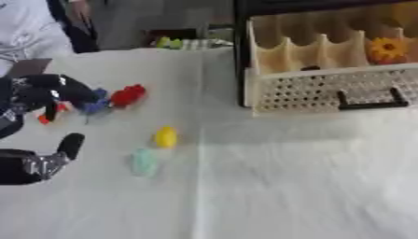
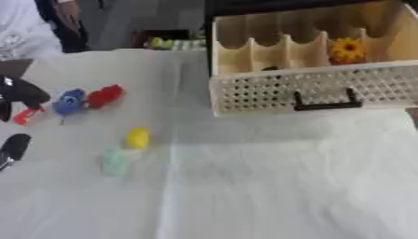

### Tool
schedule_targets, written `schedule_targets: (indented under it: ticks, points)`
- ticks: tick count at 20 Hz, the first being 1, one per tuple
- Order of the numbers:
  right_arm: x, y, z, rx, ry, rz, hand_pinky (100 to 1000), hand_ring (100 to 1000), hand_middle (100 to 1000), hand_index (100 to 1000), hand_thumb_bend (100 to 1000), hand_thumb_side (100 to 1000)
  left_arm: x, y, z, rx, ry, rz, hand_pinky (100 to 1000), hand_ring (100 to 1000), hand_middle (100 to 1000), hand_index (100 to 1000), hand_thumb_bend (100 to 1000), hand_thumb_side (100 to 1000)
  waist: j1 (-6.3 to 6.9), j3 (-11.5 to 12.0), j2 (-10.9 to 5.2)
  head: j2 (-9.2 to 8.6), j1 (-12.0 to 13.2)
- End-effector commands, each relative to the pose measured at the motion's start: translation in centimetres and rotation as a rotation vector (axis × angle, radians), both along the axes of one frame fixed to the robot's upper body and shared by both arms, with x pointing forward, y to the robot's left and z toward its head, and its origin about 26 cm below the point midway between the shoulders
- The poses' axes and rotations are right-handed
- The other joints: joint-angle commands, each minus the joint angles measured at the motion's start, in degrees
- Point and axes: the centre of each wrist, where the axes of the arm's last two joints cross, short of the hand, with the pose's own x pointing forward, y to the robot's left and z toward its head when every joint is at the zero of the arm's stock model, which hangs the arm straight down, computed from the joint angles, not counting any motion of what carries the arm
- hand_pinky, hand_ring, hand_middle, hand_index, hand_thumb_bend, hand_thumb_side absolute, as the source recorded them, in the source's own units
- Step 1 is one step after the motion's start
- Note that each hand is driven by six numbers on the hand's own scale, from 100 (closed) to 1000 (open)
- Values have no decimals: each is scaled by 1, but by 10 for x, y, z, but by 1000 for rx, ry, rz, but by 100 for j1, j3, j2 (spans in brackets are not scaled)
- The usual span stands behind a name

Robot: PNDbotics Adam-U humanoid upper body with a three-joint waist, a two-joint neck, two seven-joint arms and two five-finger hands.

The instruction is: Pick up objects from table and place into drawer.

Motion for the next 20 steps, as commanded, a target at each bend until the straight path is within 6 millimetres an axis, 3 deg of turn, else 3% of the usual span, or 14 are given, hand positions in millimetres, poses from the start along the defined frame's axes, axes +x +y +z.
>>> schedule_targets:
  ticks: [1, 8, 14, 20]
  points:
    - [-4, 1, 9, -21, -26, 2, 543, 507, 270, 707, 384, 1000, -3, 0, 13, 84, 10, 14, 433, 712, 780, 927, 100, 679, -25, -17, -87, -98, 35]
    - [-4, 1, 7, -20, -16, 2, 547, 508, 270, 707, 388, 1000, -2, -8, 18, 249, 93, 52, 501, 753, 803, 957, 100, 1000, -20, -53, -79, -208, 53]
    - [-3, 2, 6, -18, -3, 5, 550, 508, 269, 707, 386, 1000, 0, -17, 17, 306, 161, 64, 509, 755, 800, 921, 100, 1000, -16, -71, -85, -344, -17]
    - [-2, 1, 3, -10, 12, 1, 554, 509, 270, 708, 381, 1000, 1, -22, 12, 287, 199, 97, 470, 728, 741, 975, 100, 1000, -7, -77, -89, -394, -8]
